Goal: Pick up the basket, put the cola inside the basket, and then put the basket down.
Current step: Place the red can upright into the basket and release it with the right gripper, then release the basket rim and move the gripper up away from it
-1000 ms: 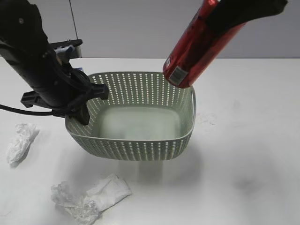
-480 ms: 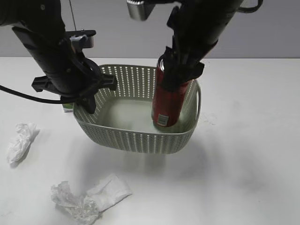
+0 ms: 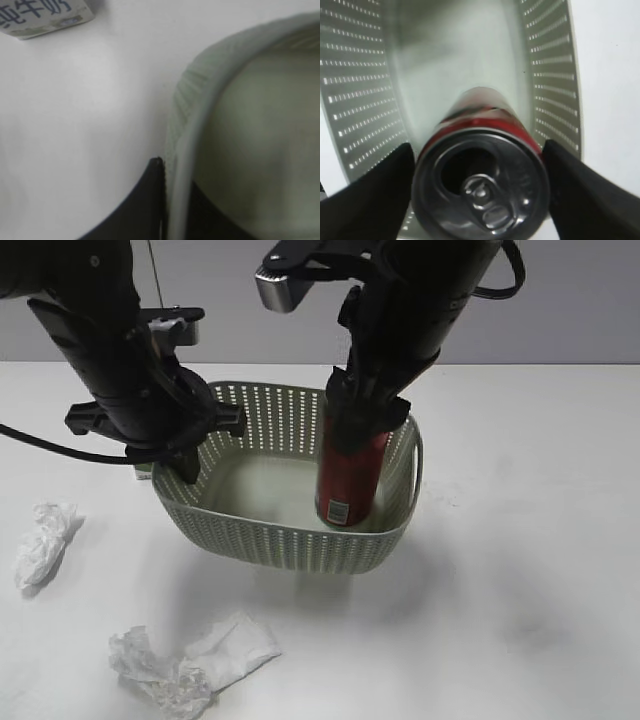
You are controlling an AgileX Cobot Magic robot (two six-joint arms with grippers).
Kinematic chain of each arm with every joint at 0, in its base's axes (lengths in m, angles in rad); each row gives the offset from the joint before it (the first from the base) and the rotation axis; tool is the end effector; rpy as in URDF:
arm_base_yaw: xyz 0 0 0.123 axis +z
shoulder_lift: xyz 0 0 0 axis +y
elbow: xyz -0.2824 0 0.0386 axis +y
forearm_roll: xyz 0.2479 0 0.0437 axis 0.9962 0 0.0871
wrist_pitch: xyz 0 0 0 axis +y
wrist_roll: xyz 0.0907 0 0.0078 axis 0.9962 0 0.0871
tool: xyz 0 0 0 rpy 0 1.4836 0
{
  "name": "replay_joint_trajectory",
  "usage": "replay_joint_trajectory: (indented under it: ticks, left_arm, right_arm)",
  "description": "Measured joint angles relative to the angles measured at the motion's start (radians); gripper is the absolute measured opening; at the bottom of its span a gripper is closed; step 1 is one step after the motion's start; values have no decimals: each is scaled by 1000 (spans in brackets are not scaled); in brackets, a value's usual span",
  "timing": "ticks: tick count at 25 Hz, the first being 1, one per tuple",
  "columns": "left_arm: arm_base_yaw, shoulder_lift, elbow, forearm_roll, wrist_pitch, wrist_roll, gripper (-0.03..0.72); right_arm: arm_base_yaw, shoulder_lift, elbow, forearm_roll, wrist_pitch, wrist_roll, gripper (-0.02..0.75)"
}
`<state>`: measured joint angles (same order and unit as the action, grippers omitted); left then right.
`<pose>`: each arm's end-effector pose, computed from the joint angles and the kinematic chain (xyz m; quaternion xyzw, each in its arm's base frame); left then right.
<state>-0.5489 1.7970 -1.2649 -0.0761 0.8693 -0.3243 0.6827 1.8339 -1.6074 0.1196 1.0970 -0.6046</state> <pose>0.3042 -0.1922 0.2135 0.0906 0.9871 -0.0830 0.1023 0.2980 0.2548 0.2871 -0.5763 0.7982 0.0634 0.1638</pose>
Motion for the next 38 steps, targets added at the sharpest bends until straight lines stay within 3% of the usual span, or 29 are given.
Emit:
replay_joint_trajectory:
  ticks: [5, 11, 16, 26, 31, 38]
  left_arm:
    - [0, 0, 0, 0, 0, 0, -4]
    - [0, 0, 0, 0, 4, 0, -4]
    - [0, 0, -1, -9, 12, 0, -4]
    - [0, 0, -1, -31, 57, 0, -4]
    - [0, 0, -1, -93, 58, 0, -4]
    - [0, 0, -1, -134, 58, 0, -4]
  right_arm:
    - [0, 0, 0, 2, -1, 35, 629]
    - [0, -45, 0, -17, -17, 74, 629]
    - [-1, -114, -26, -105, -52, 232, 631]
    - [-20, -242, -85, -112, -35, 374, 627]
    - [-148, -247, -85, -120, 45, 545, 624]
    - [-391, -257, -82, -120, 88, 588, 608]
